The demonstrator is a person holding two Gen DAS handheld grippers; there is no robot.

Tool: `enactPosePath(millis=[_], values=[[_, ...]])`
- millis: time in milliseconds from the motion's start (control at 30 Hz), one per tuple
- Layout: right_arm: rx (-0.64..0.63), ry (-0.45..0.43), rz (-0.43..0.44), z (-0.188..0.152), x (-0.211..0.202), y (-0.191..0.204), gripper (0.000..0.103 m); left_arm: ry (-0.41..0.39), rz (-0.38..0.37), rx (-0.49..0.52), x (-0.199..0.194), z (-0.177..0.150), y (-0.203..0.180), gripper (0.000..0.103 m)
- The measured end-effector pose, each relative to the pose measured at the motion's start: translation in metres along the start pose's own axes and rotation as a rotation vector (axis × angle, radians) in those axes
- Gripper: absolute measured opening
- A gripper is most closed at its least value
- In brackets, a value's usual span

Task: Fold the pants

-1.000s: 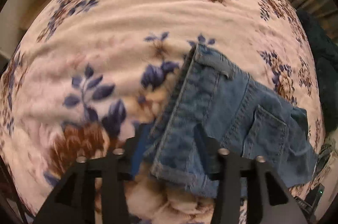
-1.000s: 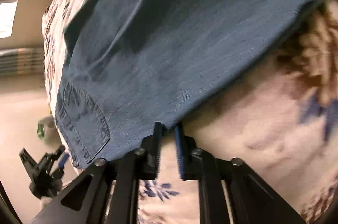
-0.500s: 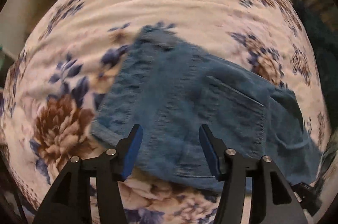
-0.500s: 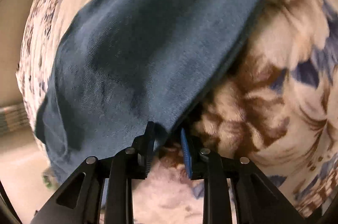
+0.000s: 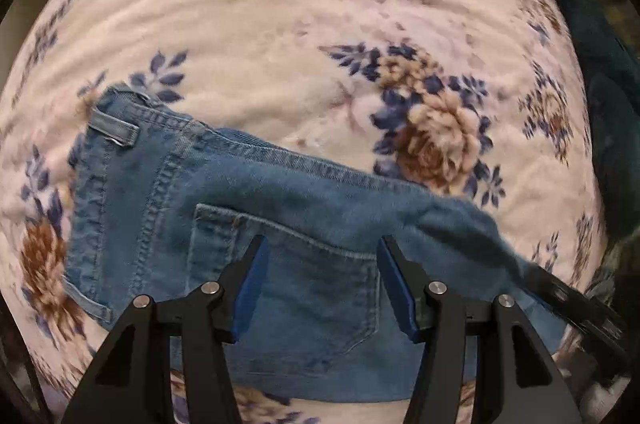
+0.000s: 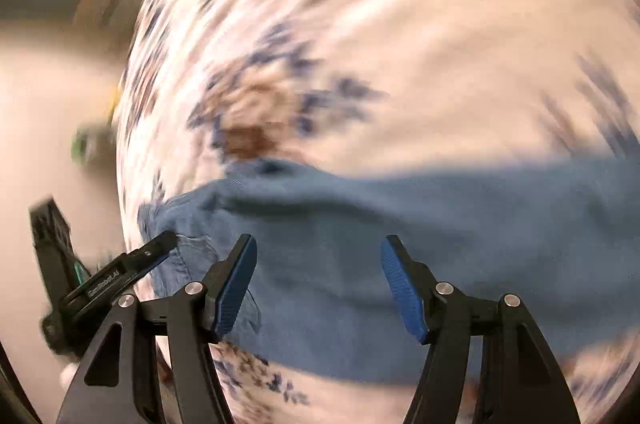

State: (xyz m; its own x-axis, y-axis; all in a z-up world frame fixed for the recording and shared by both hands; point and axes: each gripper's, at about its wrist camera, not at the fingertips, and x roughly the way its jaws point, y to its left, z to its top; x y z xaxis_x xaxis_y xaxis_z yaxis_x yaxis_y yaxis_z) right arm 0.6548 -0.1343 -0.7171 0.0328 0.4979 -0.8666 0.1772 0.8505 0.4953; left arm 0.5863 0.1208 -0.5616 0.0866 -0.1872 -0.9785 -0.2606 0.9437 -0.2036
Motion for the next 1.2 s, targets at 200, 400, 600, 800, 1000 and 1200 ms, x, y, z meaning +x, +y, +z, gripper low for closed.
enactPosePath(millis=[200, 400, 600, 800, 1000, 1200], values=[[-0.223, 0.225, -0.066, 0.038, 0.069, 0.043, 0.051, 0.018, 0.067, 0.075, 0.005, 0.019, -0.015, 0.053], [-0.03, 0.163, 0.087, 0.044, 0.055, -0.003, 0.007, 0.092, 0.057, 0.049, 0.023, 0.027, -0.011, 0.053], [-0.151, 0.118, 0.052, 0.022, 0.038, -0.001, 0.007, 0.154, -0.045, -0.091, 0.029, 0.024, 0.002, 0.053], [-0.201, 0.15, -0.025, 0.046, 0.06, 0.027, 0.063, 0.181, -0.063, -0.184, 0.035, 0.031, 0.015, 0.053], [-0.269, 0.091, -0.062, 0.028, 0.056, 0.035, 0.017, 0.195, -0.145, -0.305, 0.024, 0.033, 0.034, 0.053], [-0.303, 0.009, 0.019, -0.026, 0.018, 0.039, 0.014, 0.24, -0.22, -0.437, 0.028, 0.027, 0.044, 0.053]])
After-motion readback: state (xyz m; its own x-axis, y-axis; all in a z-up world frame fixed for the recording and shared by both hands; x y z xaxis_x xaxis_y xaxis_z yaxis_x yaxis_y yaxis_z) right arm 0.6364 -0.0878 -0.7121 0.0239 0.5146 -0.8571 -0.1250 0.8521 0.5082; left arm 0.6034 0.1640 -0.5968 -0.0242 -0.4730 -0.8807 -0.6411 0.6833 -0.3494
